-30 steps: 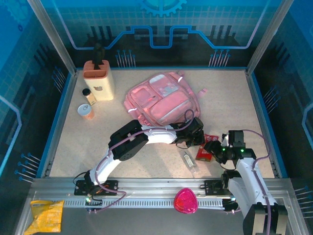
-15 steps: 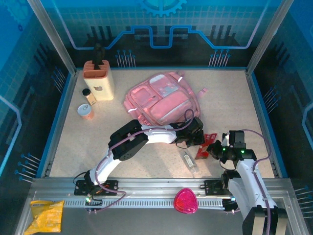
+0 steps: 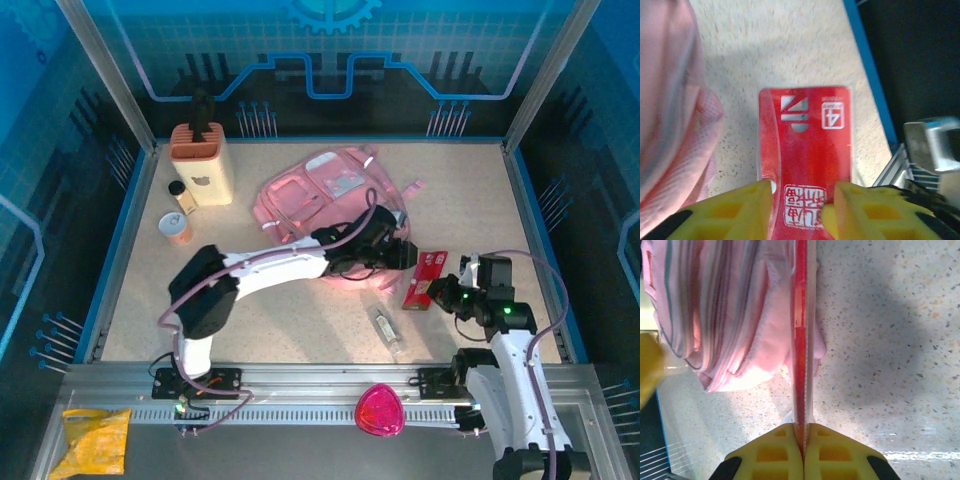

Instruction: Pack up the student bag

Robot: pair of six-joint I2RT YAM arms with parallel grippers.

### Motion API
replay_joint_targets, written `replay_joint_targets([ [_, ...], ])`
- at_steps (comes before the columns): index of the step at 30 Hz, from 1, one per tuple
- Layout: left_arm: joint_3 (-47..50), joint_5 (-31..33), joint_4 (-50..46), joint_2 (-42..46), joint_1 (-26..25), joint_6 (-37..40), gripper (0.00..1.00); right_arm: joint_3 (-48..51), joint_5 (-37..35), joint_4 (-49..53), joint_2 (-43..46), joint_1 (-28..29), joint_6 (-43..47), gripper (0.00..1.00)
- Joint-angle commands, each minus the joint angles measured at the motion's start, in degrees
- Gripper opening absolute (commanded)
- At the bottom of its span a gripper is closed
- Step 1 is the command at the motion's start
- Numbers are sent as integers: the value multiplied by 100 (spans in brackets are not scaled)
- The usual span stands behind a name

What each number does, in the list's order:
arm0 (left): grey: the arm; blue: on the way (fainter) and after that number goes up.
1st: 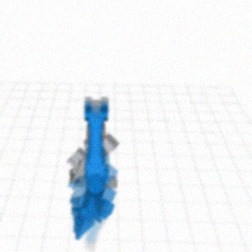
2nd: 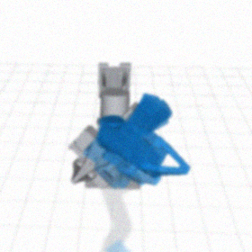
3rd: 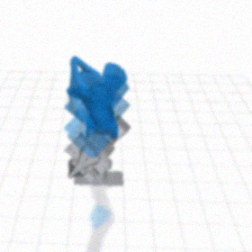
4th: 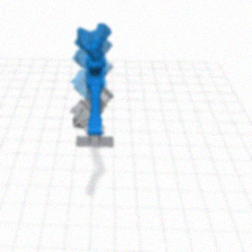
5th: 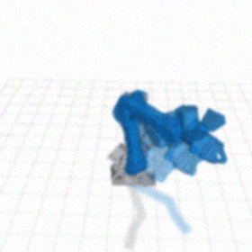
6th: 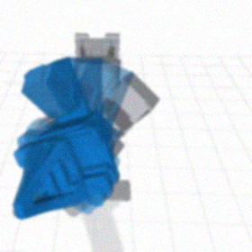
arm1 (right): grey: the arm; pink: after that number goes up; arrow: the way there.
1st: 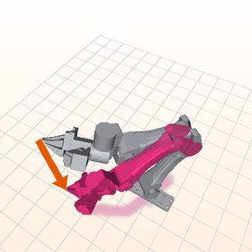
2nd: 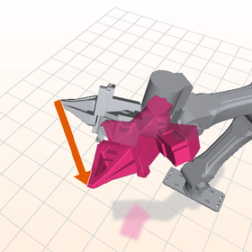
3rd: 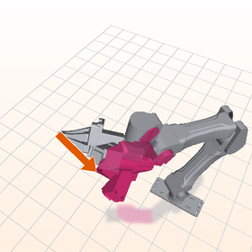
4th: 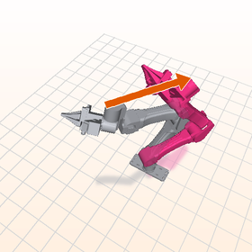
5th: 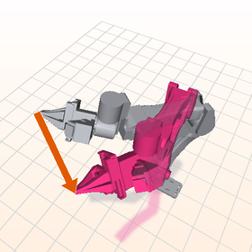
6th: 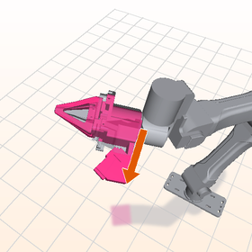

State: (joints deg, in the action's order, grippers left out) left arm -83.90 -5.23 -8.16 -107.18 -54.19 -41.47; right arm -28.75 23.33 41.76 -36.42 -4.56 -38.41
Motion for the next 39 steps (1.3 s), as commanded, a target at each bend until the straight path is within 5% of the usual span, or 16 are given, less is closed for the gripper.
replay_joint_targets([
  [1, 160, 557, -800, 430, 234, 1386, 43, -361, 268, 127, -127, 5, 209, 0],
  [4, 266, 555, -1037, 671, 394, 2690, 48, -436, 502, -135, -328, 30, 177, 0],
  [6, 338, 1094, -1199, 742, 437, 3379, 51, -456, 605, -317, -486, 106, 110, 0],
  [15, 52, 1583, -1680, 331, 819, 4565, 64, -388, 881, -1293, -970, 621, -215, 0],
  [39, -878, 2073, -1727, -960, 831, 4958, 85, -432, 1066, -1732, -1403, 470, -190, 0],
])
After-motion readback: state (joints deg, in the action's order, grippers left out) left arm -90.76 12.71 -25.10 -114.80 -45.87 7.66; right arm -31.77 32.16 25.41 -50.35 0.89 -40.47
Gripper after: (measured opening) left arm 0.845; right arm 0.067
